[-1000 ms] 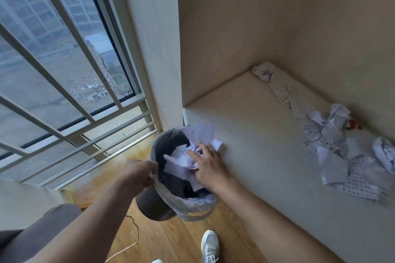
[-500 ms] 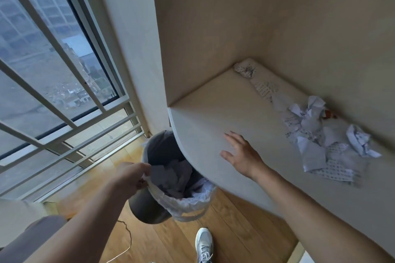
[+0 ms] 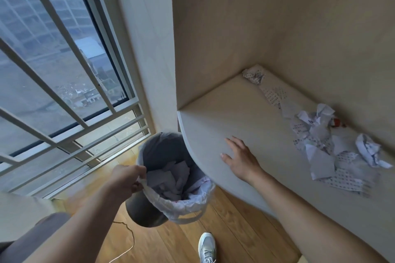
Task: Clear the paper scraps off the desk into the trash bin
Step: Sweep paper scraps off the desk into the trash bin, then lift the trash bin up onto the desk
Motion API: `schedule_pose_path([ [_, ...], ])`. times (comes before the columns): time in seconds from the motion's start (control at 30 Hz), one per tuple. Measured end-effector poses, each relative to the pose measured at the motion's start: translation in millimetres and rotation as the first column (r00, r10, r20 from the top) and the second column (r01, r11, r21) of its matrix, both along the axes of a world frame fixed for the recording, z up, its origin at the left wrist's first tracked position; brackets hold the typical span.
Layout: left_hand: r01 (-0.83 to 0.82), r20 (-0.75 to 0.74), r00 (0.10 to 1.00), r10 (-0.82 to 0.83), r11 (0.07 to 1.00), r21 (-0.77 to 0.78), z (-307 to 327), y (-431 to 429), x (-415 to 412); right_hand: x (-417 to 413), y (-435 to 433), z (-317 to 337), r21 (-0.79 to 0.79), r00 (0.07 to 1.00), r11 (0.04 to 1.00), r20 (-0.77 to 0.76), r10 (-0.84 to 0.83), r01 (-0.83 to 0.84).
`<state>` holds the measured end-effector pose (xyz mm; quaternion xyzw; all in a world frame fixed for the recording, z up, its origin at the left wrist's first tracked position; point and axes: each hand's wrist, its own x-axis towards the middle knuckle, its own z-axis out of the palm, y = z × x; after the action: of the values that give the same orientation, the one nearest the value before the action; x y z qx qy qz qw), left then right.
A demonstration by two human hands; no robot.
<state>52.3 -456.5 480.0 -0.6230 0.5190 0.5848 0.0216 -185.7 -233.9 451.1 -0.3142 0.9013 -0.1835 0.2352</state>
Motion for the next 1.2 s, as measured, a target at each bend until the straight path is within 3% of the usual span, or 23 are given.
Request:
schedule_pose_path([
  [0.17,-0.072,-0.039,0.997,0.070,0.997,-0.031,21,-20,34,43,-47,15,-0.039,0.993,0.994,0.056,0.106,-0.104],
  [0.4,-0.172,-0.128,0.978,0.164,0.984,-0.055,72,-56,99,93,-106,38,-0.045,0.964,0.997,0.256,0.068,-0.058],
  [0.67,-0.266,-0.360,0.893,0.270,0.962,0.062,157,-78,101,94,-129,128,-0.329,0.868,0.901,0.488,-0.094,0.283],
  [0.93,-0.004,-0.533,0.845,0.047,0.997,0.082,239,-63,26,32,-79,256,-0.506,0.911,0.778,0.362,-0.199,0.371],
  [1.2,0.027,-0.530,0.848,0.007,0.998,0.055,223,-32,-64,-35,-29,276,-0.515,0.918,0.760,0.236,-0.320,0.397],
])
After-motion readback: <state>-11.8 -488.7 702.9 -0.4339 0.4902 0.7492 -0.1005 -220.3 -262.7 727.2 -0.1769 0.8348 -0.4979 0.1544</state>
